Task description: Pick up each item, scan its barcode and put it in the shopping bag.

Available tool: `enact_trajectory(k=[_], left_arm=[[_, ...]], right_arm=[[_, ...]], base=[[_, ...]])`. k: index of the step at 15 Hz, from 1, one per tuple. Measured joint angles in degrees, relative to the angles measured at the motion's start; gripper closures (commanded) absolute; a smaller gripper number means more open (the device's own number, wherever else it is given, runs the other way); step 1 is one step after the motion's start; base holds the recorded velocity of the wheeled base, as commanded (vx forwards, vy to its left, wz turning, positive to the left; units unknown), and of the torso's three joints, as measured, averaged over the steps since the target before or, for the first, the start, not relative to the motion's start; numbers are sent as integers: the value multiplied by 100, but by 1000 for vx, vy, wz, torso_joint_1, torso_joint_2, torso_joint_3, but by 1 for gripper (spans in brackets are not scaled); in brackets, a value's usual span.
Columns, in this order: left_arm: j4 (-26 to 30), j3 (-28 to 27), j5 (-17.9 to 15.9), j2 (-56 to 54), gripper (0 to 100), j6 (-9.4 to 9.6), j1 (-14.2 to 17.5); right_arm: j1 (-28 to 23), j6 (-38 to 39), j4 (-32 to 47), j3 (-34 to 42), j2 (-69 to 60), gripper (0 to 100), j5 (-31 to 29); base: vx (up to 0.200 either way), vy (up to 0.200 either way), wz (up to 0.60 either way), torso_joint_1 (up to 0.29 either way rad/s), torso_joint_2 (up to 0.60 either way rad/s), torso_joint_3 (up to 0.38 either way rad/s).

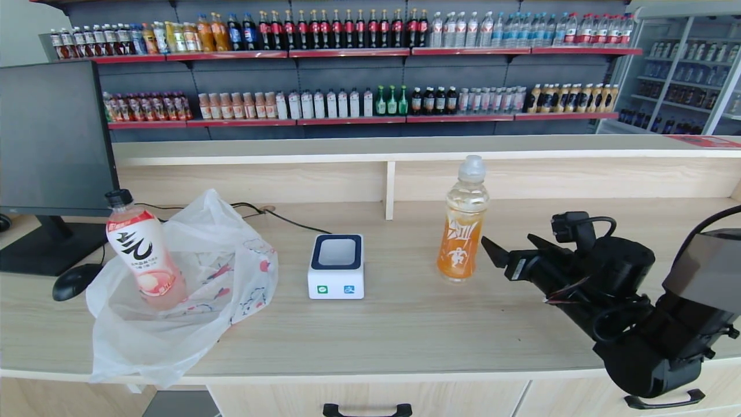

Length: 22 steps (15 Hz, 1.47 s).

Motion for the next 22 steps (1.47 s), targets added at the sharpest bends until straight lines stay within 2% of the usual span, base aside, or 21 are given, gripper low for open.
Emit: enact_trajectory(k=[22], left_arm=[[-15, 0, 0, -2, 0, 1, 2]], right_arm=[[497, 1, 0, 419, -408, 0, -6]], base=[[0, 0, 0, 0, 0, 0]])
